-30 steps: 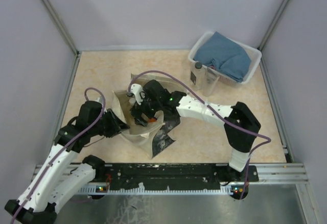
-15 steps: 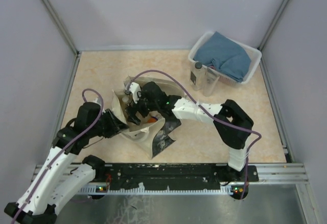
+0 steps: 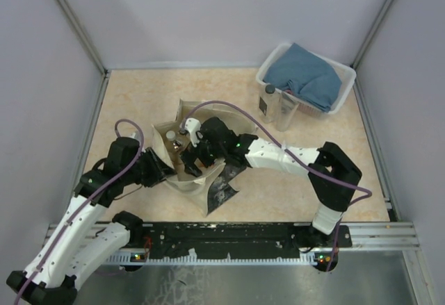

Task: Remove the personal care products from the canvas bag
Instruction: Take out the care product from the canvas bag.

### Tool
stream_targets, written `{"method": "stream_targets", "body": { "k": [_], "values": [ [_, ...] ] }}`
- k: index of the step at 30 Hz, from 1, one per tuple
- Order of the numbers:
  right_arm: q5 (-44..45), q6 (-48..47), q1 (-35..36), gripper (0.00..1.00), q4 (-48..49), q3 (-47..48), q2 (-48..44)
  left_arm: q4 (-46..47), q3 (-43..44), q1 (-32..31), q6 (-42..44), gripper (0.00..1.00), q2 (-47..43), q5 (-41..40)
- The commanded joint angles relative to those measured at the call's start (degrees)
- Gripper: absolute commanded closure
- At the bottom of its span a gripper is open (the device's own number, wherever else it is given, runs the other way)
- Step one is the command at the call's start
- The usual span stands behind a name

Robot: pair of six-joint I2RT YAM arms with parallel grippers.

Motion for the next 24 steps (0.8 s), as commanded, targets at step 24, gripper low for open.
{"method": "stream_targets", "body": {
  "k": [24],
  "values": [
    [0.8,-4.3,-0.6,0.01,52.1,-3.1,22.3,-0.5,-1.2,0.1,-0.5,0.63,-2.8,-0.5]
  ]
}}
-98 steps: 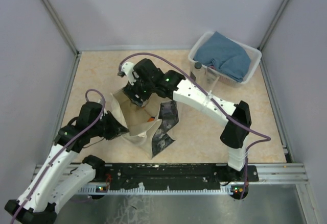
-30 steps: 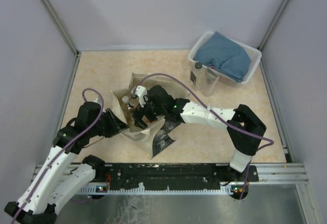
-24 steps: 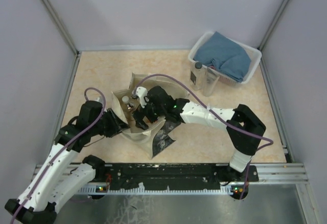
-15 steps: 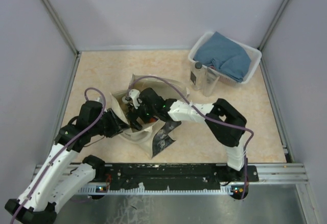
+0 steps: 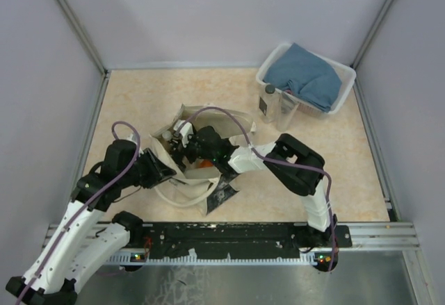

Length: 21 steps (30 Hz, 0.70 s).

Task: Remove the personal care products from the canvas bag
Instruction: Take out the care product from the canvas bag.

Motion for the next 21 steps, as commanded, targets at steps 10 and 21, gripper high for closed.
{"method": "stream_targets", "body": {
  "k": [10,21],
  "values": [
    [-5.7,0.0,-0.4,0.01,12.2,9.2,11.7,-0.1,-0.9,0.1,0.1,0.63,0.3,-0.4],
    [-4.7,-1.5,0.0,0.11,5.1,9.6,13.2,0.0,-0.9,0.1,0.4,0.63,0.4,-0.8]
  ]
}}
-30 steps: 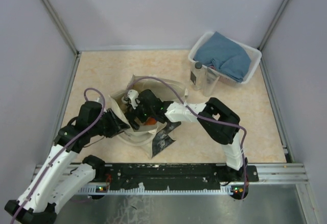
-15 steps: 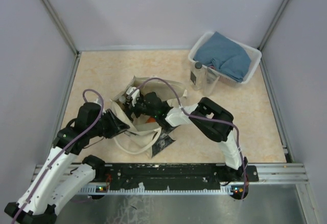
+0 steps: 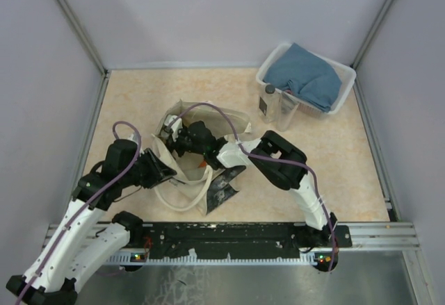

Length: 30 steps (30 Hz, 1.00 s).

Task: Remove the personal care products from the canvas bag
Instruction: Take out the care product from the canvas bag.

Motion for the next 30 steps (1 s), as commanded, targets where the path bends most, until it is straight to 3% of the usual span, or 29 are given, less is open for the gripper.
{"method": "stream_targets", "body": {
  "k": [1,6,7,8,9,10,15,21,30],
  "values": [
    [-0.7,-0.8,0.4,0.13,-2.4,-3.2,1.8,-0.2,-0.5,0.1,0.5,0.63,0.1,-0.9],
    [-0.6,-1.5,0.4,0.30,-4.6,-3.9,1.6,0.8,-0.8,0.1,0.6,0.63,0.8,-0.1],
    [-0.9,-1.9,0.4,0.40,-5.1,-3.7,1.7,0.9,-0.8,0.1,0.6,0.63,0.9,0.0],
    [-1.1,-2.1,0.4,0.61,-6.1,-3.2,1.8,1.1,-0.9,0.1,0.7,0.63,1.1,0.0],
    [-1.3,-2.5,0.4,0.90,-7.1,-2.7,2.0,1.1,-0.9,0.1,0.7,0.63,1.3,0.1],
    [-0.6,-2.5,0.4,1.00,-8.6,-2.1,2.1,1.2,-0.8,0.1,0.8,0.63,1.3,0.2],
    [2.5,-2.2,0.4,1.00,-8.0,-3.8,-0.7,1.1,-0.7,0.1,0.7,0.63,1.1,0.1],
    [8.2,-2.5,0.0,1.00,-11.5,-6.0,-12.4,0.6,-0.7,0.1,0.3,0.63,0.1,-0.7],
    [9.9,-4.7,-1.3,1.00,-18.8,-4.8,-26.9,1.2,-1.5,0.1,0.2,0.63,-0.4,-0.3]
  ]
}}
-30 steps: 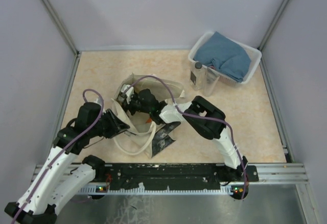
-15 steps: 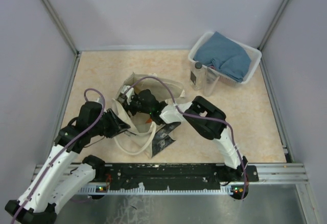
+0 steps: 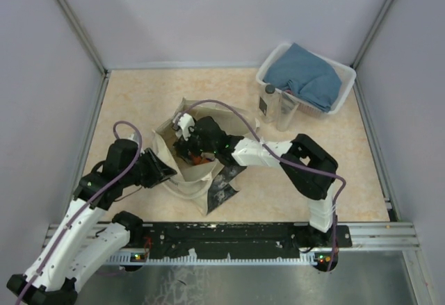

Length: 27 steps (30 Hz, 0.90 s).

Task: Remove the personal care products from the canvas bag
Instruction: Take out the care product from the canvas bag.

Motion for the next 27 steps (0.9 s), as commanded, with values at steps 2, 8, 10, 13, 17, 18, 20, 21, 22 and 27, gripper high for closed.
{"method": "stream_targets", "body": {
  "k": [2,8,10,13,17,18,20,21,22,27],
  "values": [
    [1.9,-1.6,-0.9,1.00,3.6,2.1,-13.6,0.4,-1.0,0.1,0.1,0.63,-1.1,-0.5],
    [3.0,-2.1,-1.7,1.00,4.0,2.5,-19.9,0.2,-1.2,0.1,-0.1,0.63,-1.9,-0.2],
    [3.7,-2.6,-2.2,1.00,3.4,3.6,-21.1,0.0,-1.3,0.1,-0.2,0.63,-2.2,-0.1],
    [6.2,-4.6,-2.7,1.00,1.0,6.5,-22.6,-0.2,-1.4,0.1,-0.4,0.63,-2.7,-0.1],
    [8.0,-5.5,-4.4,1.00,-2.4,8.6,-25.4,-0.1,-1.8,0.1,-0.6,0.63,-3.6,-0.3],
    [8.5,-6.0,-4.9,1.00,-3.2,8.8,-26.5,0.1,-1.9,0.1,-0.6,0.63,-3.7,-0.3],
    [10.1,-7.1,-5.5,1.00,-5.1,8.8,-29.3,0.5,-2.0,0.1,-0.7,0.63,-3.7,-0.2],
    [11.0,-7.7,-6.0,1.00,-6.1,8.9,-30.7,0.7,-2.0,0.1,-0.6,0.63,-3.7,-0.1],
    [11.8,-8.3,-6.5,1.00,-7.3,9.1,-32.0,1.0,-2.0,0.1,-0.5,0.63,-3.6,0.0],
    [15.2,-10.3,-9.9,1.00,-13.0,10.0,-38.7,1.9,-1.9,0.1,0.3,0.63,-2.9,0.6]
  ]
}}
